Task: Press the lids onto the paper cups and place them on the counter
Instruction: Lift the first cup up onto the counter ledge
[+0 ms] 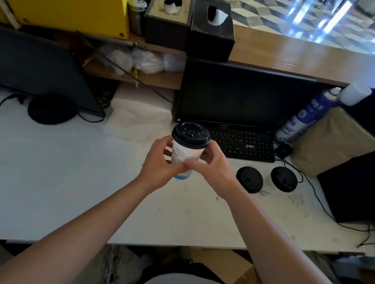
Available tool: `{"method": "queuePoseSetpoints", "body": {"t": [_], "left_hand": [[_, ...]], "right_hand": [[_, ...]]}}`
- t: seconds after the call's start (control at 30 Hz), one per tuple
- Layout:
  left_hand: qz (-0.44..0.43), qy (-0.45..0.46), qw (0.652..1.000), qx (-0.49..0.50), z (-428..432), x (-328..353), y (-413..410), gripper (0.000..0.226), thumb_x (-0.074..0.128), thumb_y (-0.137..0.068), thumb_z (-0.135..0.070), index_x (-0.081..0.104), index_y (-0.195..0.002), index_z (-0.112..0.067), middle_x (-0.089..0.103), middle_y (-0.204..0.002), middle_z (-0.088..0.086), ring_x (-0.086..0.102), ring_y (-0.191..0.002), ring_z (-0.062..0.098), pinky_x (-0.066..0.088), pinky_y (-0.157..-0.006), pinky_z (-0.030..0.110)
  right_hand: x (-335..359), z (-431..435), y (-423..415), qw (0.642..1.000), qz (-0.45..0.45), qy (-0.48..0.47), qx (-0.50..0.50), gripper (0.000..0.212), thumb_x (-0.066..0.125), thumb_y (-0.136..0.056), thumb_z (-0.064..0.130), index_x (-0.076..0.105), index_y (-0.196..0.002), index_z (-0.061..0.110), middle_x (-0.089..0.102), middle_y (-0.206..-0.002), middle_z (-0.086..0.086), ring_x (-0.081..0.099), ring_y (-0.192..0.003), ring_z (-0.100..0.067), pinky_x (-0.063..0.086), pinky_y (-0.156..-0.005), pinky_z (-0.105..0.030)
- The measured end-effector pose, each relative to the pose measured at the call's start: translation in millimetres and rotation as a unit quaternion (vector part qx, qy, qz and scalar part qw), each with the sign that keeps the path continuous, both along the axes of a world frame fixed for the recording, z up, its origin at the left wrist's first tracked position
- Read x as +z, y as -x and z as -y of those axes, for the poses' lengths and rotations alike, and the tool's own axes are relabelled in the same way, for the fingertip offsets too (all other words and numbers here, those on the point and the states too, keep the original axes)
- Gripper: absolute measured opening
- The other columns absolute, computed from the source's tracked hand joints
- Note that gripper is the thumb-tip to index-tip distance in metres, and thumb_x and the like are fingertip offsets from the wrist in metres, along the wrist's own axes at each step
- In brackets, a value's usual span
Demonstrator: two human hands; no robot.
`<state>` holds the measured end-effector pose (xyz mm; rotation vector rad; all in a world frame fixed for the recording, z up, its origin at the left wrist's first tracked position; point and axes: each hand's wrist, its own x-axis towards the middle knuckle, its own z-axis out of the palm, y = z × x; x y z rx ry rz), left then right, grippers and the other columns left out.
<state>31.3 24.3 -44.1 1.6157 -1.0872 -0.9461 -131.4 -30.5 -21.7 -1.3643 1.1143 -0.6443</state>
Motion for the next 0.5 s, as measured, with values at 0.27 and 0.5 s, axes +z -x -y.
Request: {"method": "queuePoseSetpoints", "body": {"t": [0.27,0.5], "left_hand": [[-0.042,-0.008,0.998,-0.043,8,4,-6,0.073,0.092,-0.067,-0.026,0.051,-0.127,-0.029,0.062,-0.125,-0.012,0.062,-0.114,0.011,0.061,-0.085,0.035],[-0.017,-0.007,0.997,-0.07,27,15,-10,0.074,0.092,-0.067,-0.018,0.051,-0.128,-0.024,0.063,-0.13,-0.004,0.062,-0.119,0.017,0.06,-0.089,0.043]], "right_hand": [[7,7,9,1.0,-0.004,0.009,0.025,0.058,0.084,-0.077,0.005,0.06,-0.127,0.022,0.072,-0.12,0.004,0.066,-0.116,-0.009,0.057,-0.1,-0.043],[10,32,17,0.997,-0.025,0.041,0.058,0.056,0.084,-0.078,0.004,0.063,-0.126,0.025,0.073,-0.117,0.005,0.069,-0.111,-0.01,0.059,-0.097,-0.04]]}}
